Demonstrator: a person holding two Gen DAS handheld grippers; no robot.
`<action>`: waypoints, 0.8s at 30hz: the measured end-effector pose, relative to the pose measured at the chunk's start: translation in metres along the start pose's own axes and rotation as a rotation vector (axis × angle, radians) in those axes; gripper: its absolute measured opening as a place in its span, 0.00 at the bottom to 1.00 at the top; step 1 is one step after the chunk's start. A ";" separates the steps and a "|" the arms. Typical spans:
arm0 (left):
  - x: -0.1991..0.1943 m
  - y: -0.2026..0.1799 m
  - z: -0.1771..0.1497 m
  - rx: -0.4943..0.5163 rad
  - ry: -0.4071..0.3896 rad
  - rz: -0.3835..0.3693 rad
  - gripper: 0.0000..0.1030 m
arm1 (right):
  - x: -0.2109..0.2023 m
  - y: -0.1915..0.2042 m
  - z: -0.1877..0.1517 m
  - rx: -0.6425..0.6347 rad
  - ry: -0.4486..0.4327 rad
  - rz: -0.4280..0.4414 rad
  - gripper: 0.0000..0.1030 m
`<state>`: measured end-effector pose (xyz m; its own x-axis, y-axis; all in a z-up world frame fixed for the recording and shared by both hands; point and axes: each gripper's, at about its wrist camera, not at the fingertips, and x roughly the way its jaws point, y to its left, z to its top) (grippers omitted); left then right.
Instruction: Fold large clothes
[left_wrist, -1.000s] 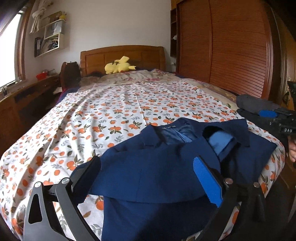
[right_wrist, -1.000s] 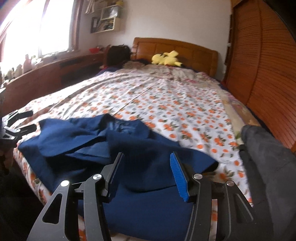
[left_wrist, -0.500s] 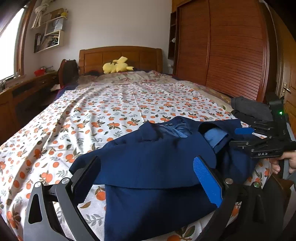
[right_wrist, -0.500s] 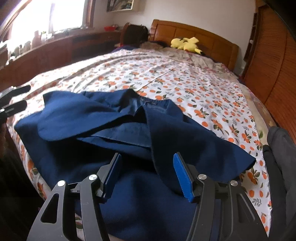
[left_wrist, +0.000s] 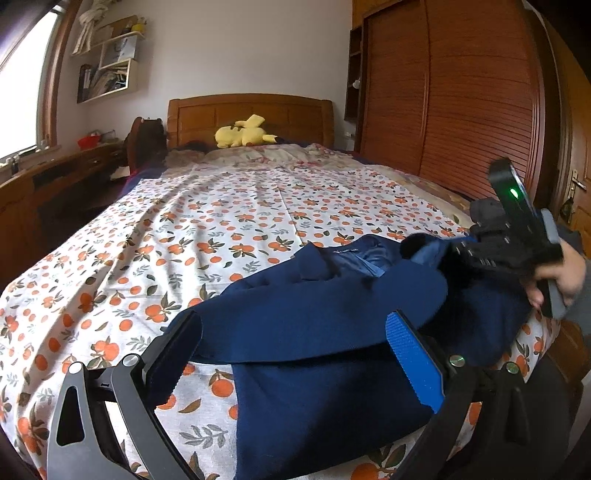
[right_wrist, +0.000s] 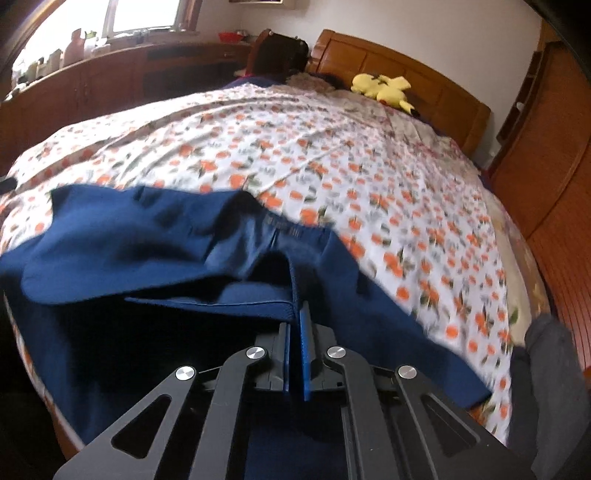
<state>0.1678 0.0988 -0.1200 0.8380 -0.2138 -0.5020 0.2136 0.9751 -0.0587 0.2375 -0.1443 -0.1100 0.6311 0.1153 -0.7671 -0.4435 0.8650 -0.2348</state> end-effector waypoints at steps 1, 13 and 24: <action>0.000 0.001 0.001 -0.003 -0.002 0.000 0.97 | 0.003 -0.002 0.006 -0.005 0.000 -0.005 0.03; 0.002 0.009 0.001 -0.025 0.004 -0.006 0.97 | 0.070 -0.030 0.069 -0.015 0.025 -0.059 0.03; 0.007 0.013 0.001 -0.033 0.015 -0.010 0.97 | 0.098 -0.047 0.078 0.034 0.033 -0.135 0.33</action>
<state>0.1774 0.1097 -0.1233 0.8283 -0.2234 -0.5138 0.2056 0.9743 -0.0921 0.3701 -0.1356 -0.1270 0.6617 -0.0186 -0.7495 -0.3341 0.8877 -0.3170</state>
